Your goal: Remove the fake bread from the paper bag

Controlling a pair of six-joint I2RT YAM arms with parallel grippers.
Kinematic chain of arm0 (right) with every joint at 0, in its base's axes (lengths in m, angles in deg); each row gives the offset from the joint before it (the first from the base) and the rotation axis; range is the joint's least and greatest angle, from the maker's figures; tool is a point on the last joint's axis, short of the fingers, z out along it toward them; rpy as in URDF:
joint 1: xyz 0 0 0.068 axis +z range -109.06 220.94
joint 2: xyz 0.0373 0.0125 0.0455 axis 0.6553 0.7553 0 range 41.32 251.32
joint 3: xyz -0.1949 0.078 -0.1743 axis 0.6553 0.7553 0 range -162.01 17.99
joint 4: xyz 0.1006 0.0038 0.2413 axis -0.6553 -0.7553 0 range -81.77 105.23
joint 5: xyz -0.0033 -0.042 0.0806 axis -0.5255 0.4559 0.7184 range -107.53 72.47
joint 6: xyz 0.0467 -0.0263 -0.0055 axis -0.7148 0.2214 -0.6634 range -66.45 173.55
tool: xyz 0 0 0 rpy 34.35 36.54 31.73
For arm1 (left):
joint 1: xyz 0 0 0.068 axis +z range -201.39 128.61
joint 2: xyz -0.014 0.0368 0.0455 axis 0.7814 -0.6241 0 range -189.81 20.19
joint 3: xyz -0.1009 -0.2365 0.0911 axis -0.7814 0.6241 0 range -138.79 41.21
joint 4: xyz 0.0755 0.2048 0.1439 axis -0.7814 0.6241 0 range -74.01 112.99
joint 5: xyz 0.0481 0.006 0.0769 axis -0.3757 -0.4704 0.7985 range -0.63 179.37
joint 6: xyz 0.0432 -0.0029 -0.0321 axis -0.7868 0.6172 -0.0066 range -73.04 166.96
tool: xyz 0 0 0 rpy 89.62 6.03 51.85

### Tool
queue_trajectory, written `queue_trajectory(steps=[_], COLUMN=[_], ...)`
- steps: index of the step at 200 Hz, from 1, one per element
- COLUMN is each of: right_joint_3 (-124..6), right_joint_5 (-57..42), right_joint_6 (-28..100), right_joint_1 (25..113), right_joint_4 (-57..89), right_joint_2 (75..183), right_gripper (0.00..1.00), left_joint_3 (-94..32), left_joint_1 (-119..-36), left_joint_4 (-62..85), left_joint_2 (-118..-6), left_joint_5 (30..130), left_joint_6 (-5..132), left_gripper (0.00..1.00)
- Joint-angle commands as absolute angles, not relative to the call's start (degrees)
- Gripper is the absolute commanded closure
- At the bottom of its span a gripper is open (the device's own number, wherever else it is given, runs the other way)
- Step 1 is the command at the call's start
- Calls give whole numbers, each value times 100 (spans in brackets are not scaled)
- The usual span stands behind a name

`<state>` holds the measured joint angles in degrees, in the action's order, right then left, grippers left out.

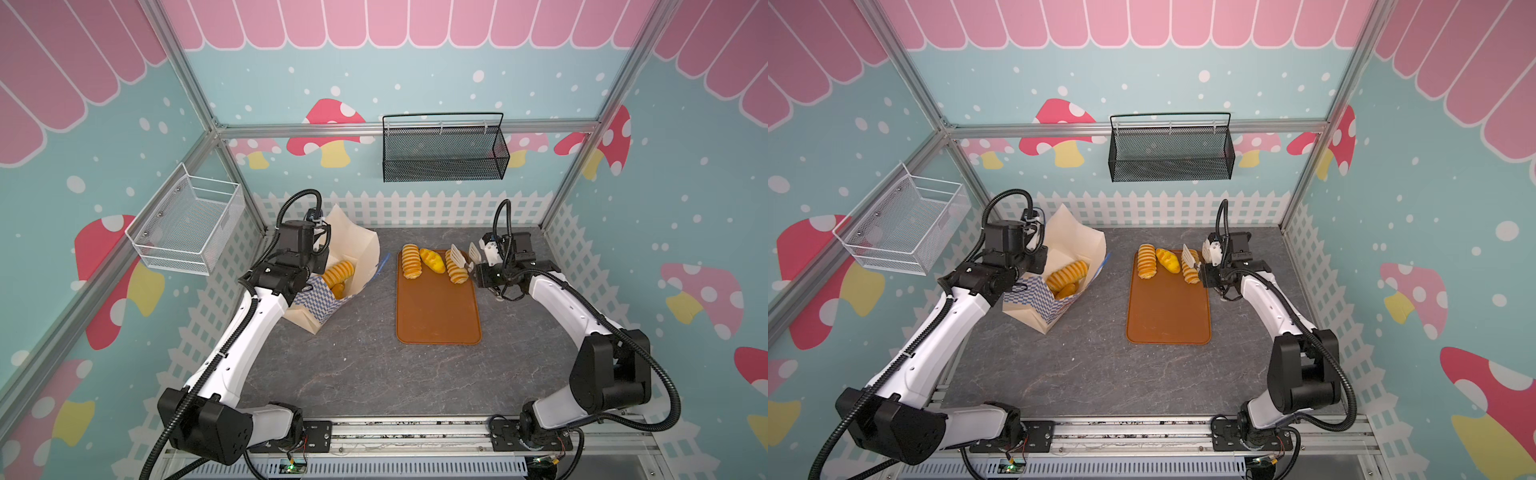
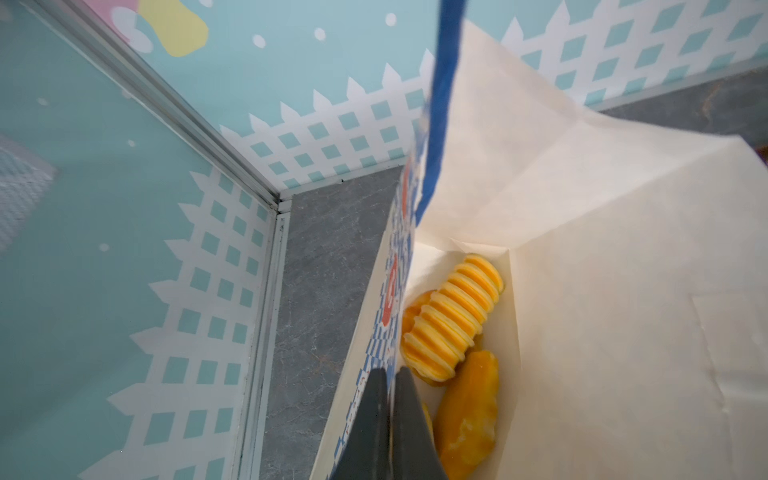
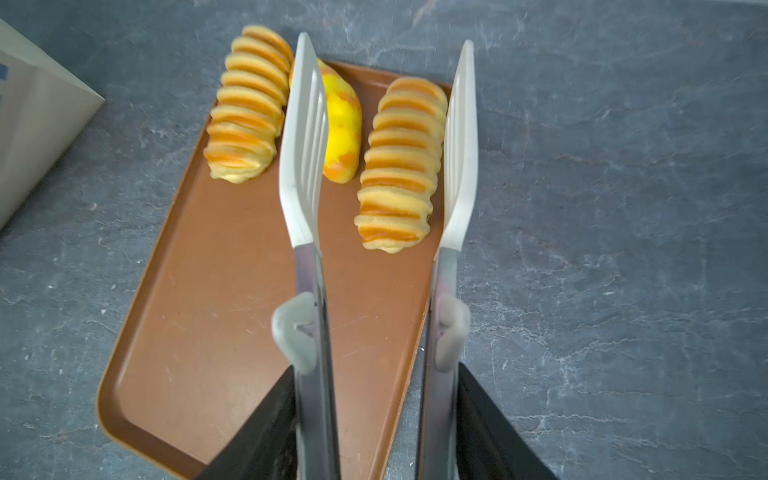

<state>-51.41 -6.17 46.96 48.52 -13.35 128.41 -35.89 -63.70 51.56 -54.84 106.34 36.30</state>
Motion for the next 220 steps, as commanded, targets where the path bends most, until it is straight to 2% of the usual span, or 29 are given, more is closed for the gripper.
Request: queue_trajectory(steps=[1,40,78,130,155,184,220], right_joint_3=[-5439,-5480,-5068,-5043,-5167,-5188,-5203], right_joint_5=[-500,-316,-114,32,67,82,106], right_joint_6=[4827,4805,4683,4652,4660,4674,4599], right_joint_1=[4899,4920,4990,5140,5202,5237,5374], right_joint_4=[-1469,-1553,-1372,-1231,-1211,-1232,-1236], right_joint_2=[12526,12274,12106,12157,12199,12175,12036], right_gripper=[45,45,45,46,46,46,46], left_joint_3=[-4167,-5053,-5512,-5853,-5735,-5210,-4387], left_joint_1=[-6305,-6237,-6271,-6284,-6456,-7016,-7454], left_joint_4=[5198,5303,5629,5419,5190,4860,4725], left_joint_2=[-5673,-6297,-6621,-6748,-6805,-6823,-6622], left_joint_5=[10883,10953,10438,11385,11588,11969,11750], left_joint_6=[3179,2607,2670,1961,1595,1141,1594], left_gripper=[100,100,100,100,100,100,100])
